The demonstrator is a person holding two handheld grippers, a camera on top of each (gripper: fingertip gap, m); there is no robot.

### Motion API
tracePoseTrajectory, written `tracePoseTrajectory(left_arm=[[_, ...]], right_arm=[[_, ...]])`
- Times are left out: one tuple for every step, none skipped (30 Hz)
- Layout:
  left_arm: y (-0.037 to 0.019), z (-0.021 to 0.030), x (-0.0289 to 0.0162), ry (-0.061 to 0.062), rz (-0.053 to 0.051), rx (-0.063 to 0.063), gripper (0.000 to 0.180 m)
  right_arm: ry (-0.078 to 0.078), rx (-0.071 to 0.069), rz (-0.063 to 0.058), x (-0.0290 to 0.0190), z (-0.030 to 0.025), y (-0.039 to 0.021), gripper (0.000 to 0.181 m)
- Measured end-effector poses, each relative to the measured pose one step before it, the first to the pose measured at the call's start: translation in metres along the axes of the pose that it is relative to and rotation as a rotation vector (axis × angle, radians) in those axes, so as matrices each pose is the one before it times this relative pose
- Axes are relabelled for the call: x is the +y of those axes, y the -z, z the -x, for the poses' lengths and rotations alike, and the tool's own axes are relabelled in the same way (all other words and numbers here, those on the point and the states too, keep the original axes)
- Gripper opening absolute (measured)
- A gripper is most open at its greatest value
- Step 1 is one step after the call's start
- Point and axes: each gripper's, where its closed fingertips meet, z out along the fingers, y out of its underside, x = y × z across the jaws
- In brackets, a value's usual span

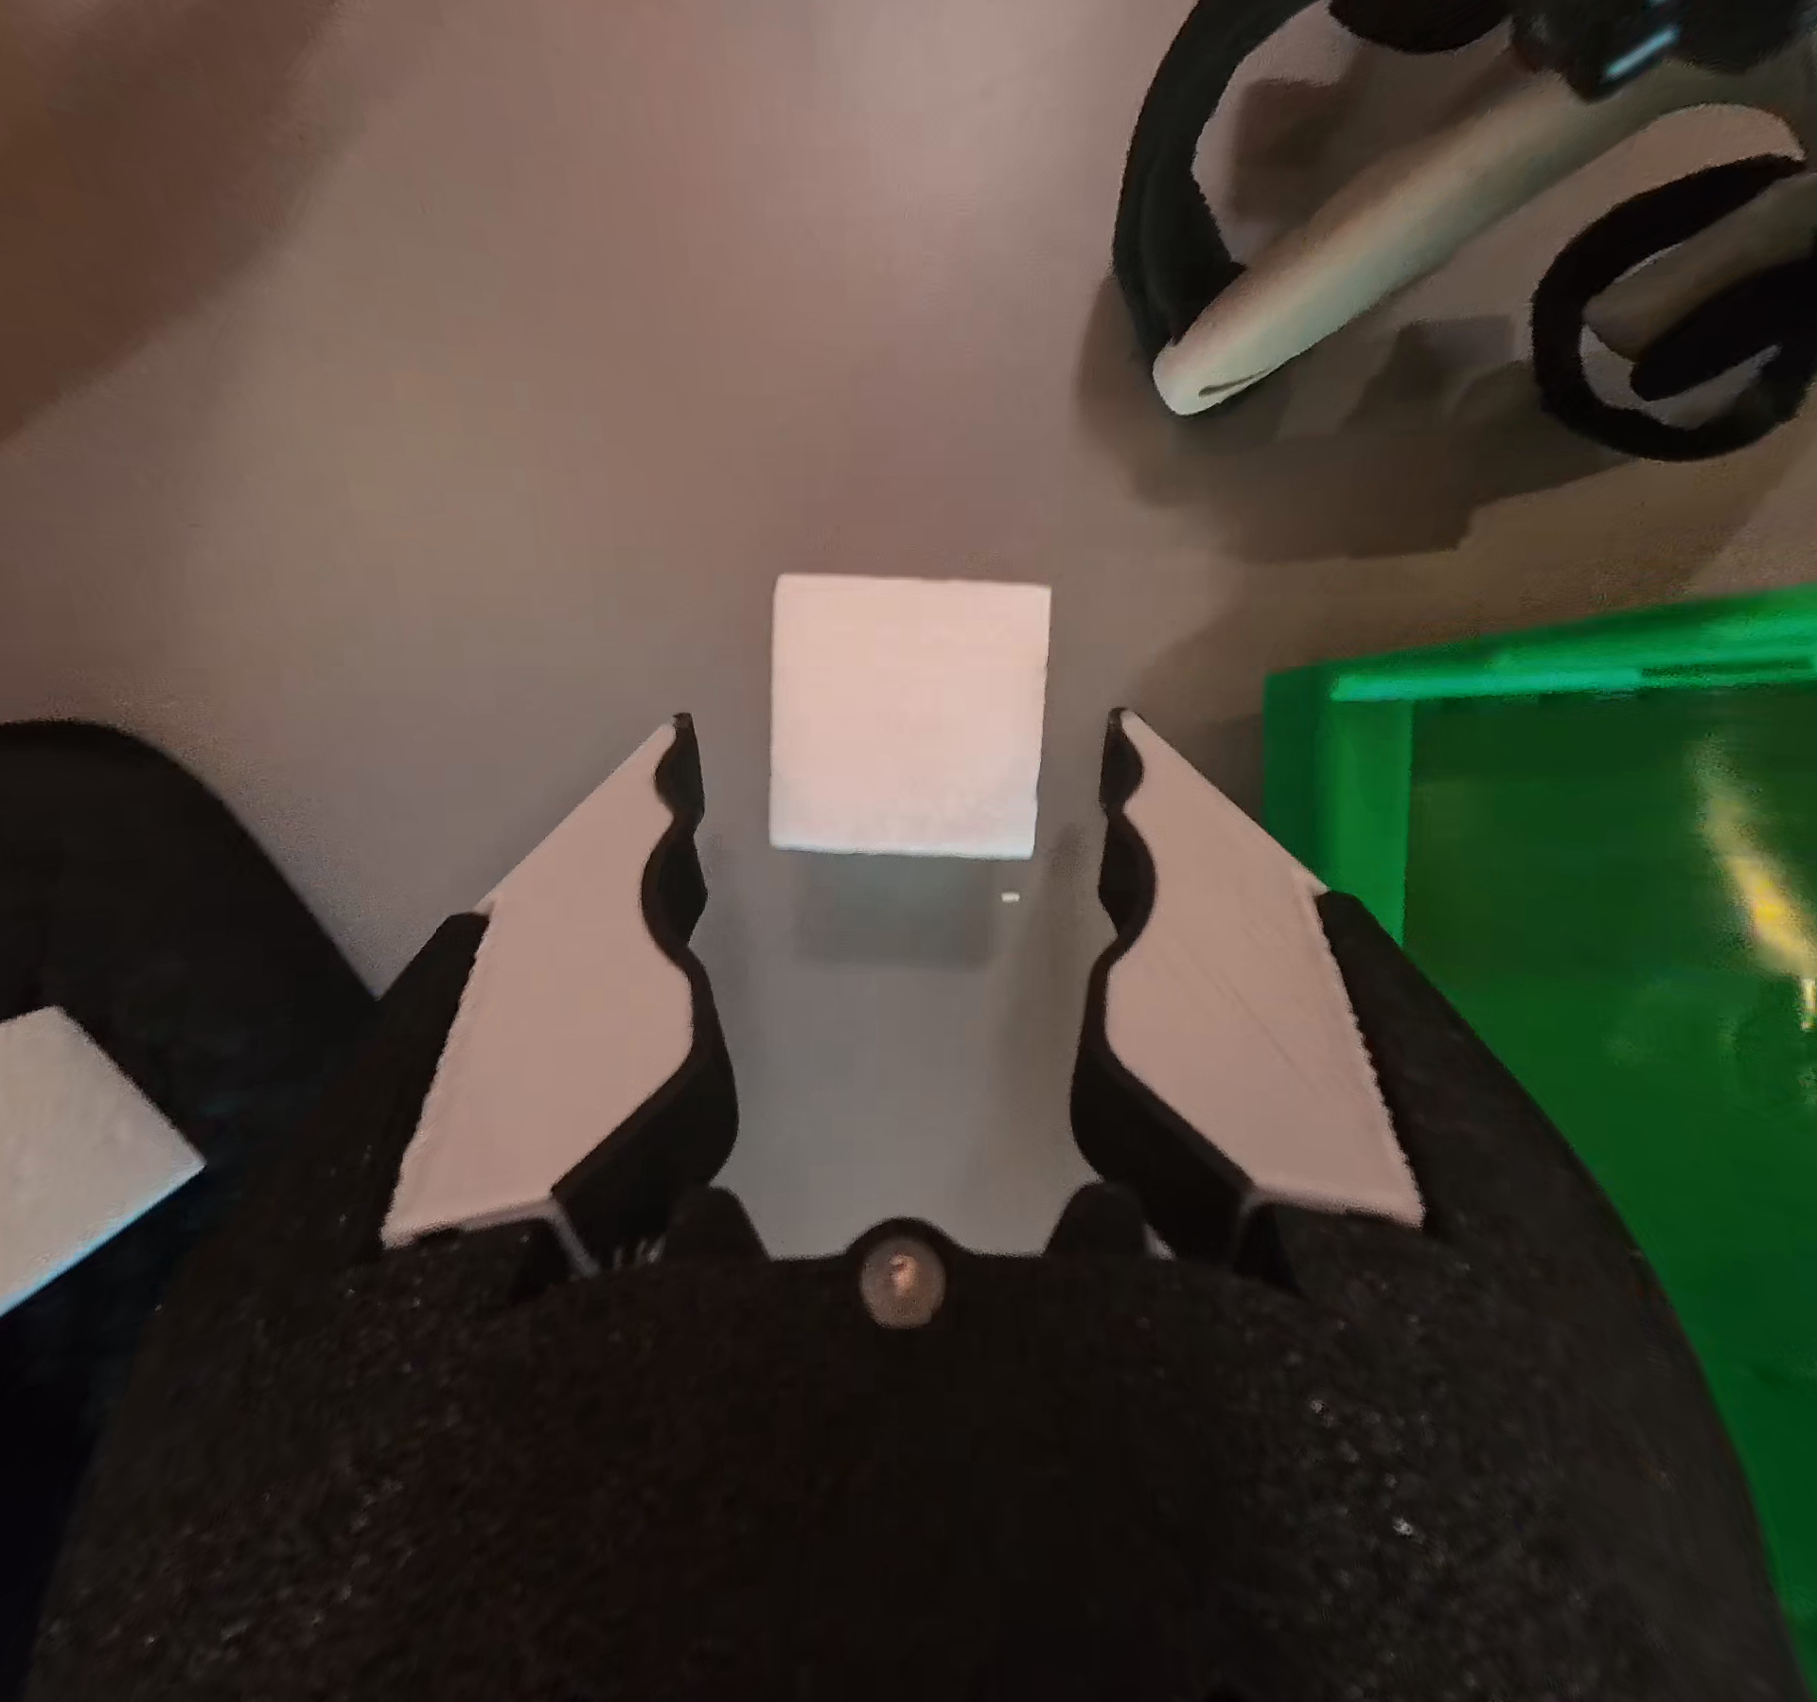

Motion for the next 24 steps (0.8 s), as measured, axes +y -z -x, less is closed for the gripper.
tracePoseTrajectory(left_arm=[[-0.00506,-0.00037,-0.00074,-0.0168,0.0179,-0.0066,0.115],[-0.00458,-0.00122,0.00081,-0.0234,0.0154,0.0001,0.088],[-0.00363,-0.00093,0.00095,-0.0192,0.0028,-0.0008,0.061],[-0.00218,0.00076,-0.00045,-0.0049,-0.0130,-0.0094,0.061],[0.00013,-0.00006,-0.00024,0.0056,-0.0132,-0.0002,0.060],[0.00114,-0.00069,0.00223,0.0036,0.0024,0.0034,0.060],[0.00233,-0.00357,0.00328,-0.0092,0.0007,0.0151,0.060],[0.00431,-0.00468,0.00361,-0.0229,-0.0034,0.0154,0.060],[0.00652,-0.00581,0.00377,-0.0365,-0.0037,0.0150,0.060],[0.00839,-0.00993,0.00403,-0.0440,-0.0029,0.0326,0.060],[0.00960,-0.01453,0.00448,-0.0508,-0.0009,0.0536,0.060],[0.01018,-0.01383,0.00636,-0.0540,0.0095,0.0387,0.060],[0.00964,-0.01445,0.00775,-0.0591,0.0168,0.0364,0.060],[0.00876,-0.01562,0.00690,-0.0633,0.0116,0.0397,0.060],[0.00746,-0.01199,0.00565,-0.0572,0.0019,0.0138,0.060],[0.00621,-0.00939,0.00558,-0.0449,0.0071,0.0019,0.060],[0.00517,-0.00884,0.00531,-0.0287,0.0095,0.0077,0.060],[0.00492,-0.00834,0.00333,-0.0111,-0.0001,0.0114,0.060],[0.00518,-0.00790,0.00142,-0.0004,-0.0098,0.0135,0.060],[0.00535,-0.00725,0.00051,0.0022,-0.0129,0.0120,0.060],[0.00559,-0.00602,-0.00045,0.0000,-0.0163,0.0056,0.060],[0.00556,-0.00457,-0.00093,-0.0022,-0.0175,-0.0012,0.060],[0.00551,-0.00426,-0.00092,-0.0025,-0.0147,0.0003,0.060],[0.00517,-0.00404,-0.00138,-0.0014,-0.0145,0.0006,0.060]], right_arm=[[0.0049,-0.0030,0.0183,-0.00041,-0.00062,-0.00603,0.081],[0.0107,-0.0067,0.0162,0.00011,0.00055,-0.00528,0.081],[0.0157,-0.0156,0.0144,0.00054,0.00224,-0.00494,0.078],[0.0177,-0.0143,0.0140,0.00128,0.00211,-0.00417,0.068],[0.0159,-0.0030,0.0113,0.00122,0.00034,-0.00259,0.059],[0.0098,-0.0037,0.0066,0.00081,0.00040,-0.00002,0.059],[0.0029,-0.0138,0.0081,0.00132,0.00197,0.00257,0.059],[-0.0010,-0.0244,-0.0072,-0.00056,0.00402,0.00597,0.059],[0.0010,-0.0371,-0.0284,-0.00395,0.00705,0.01046,0.059],[0.0066,-0.0453,-0.0325,-0.00606,0.01002,0.01458,0.059],[0.0168,-0.0533,-0.0277,-0.00708,0.01352,0.01735,0.059],[0.0282,-0.0540,-0.0213,-0.00774,0.01659,0.01906,0.059],[0.0365,-0.0381,-0.0112,-0.00729,0.01730,0.01911,0.058],[0.0444,-0.0318,0.0027,-0.00600,0.01907,0.01817,0.058],[0.0488,-0.0267,0.0132,-0.00485,0.02068,0.01643,0.058],[0.0482,-0.0046,0.0070,-0.00585,0.01888,0.01444,0.058],[0.0441,-0.0054,0.0011,-0.00655,0.01905,0.01245,0.058],[0.0383,-0.0199,0.0044,-0.00601,0.02022,0.00970,0.058],[0.0352,-0.0110,0.0071,-0.00513,0.01754,0.00682,0.058],[0.0349,0.0078,0.0136,-0.00316,0.01290,0.00466,0.058],[0.0311,0.0131,0.0211,-0.00111,0.01006,0.00284,0.058],[0.0234,0.0054,0.0224,-0.00002,0.00947,0.00156,0.058],[0.0164,-0.0014,0.0182,0.00011,0.00889,0.00032,0.058],[0.0116,0.0006,0.0100,-0.00018,0.00716,-0.00108,0.058]])
